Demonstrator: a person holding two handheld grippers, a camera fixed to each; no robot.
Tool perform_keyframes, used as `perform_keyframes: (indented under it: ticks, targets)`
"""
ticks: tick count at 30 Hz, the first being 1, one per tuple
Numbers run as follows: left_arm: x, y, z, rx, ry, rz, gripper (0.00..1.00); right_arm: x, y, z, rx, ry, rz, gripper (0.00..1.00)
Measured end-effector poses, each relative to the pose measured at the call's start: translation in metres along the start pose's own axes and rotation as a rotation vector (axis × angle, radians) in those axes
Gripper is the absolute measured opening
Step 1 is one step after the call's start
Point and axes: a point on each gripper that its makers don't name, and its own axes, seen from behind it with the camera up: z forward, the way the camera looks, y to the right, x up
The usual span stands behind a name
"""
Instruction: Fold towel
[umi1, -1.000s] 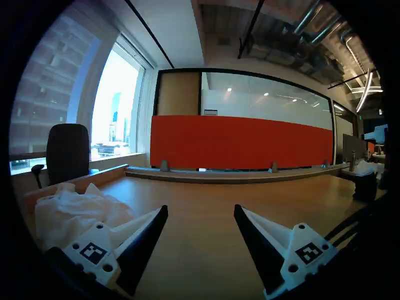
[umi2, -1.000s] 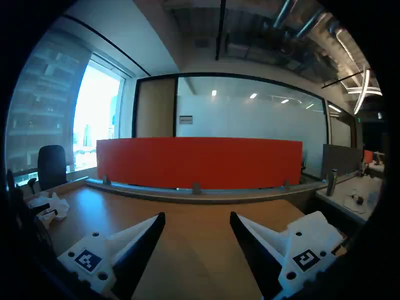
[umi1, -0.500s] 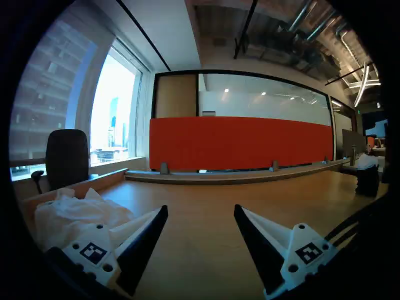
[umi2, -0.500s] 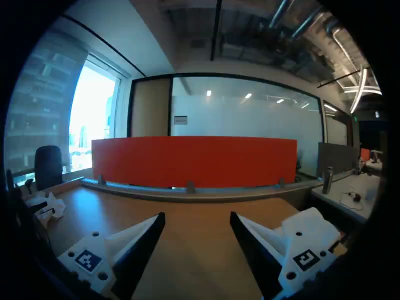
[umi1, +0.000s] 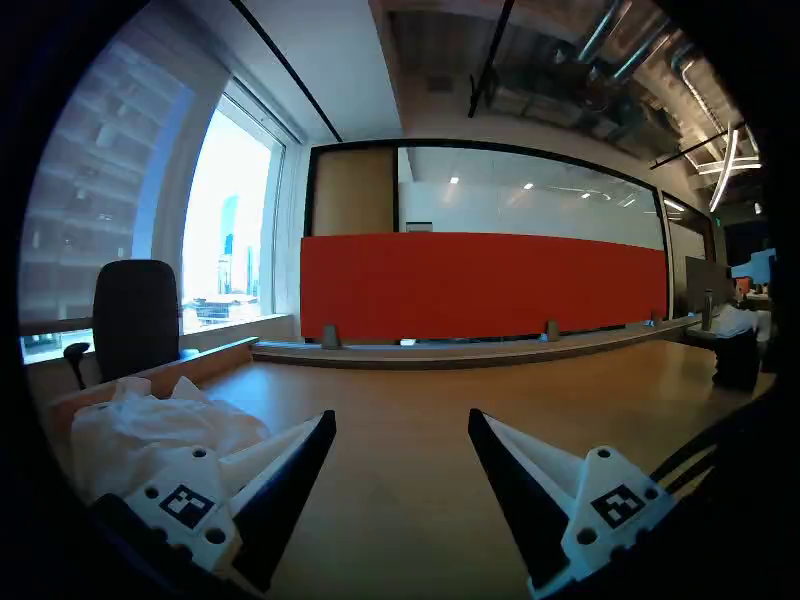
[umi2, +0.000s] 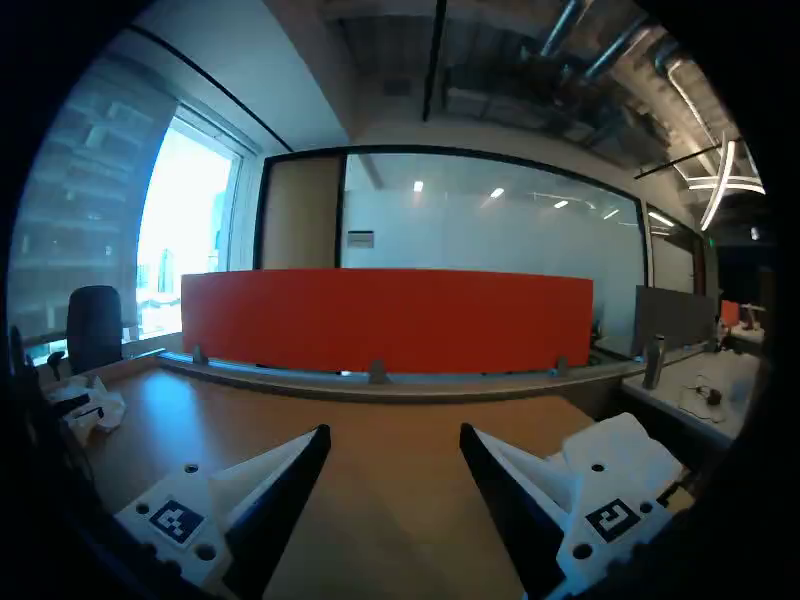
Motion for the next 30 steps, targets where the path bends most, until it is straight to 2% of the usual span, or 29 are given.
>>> perform_keyframes:
  ticks: [6, 18, 30]
  targets:
    - [0.0, 0.0, 0.0, 0.0, 0.001, 0.001, 0.98, -0.013, 0.001, 0.006, -0.002, 0.0, -0.016, 1.0]
    - [0.0, 0.001, -0.001, 0.0, 0.0, 0.001, 0.98, -0.041, 0.011, 0.017, -0.016, 0.026, 0.042, 1.0]
    - [0.001, 0.0, 0.0, 0.0, 0.001, 0.001, 0.98, -0.08, 0.013, 0.02, -0.011, 0.025, 0.012, 1.0]
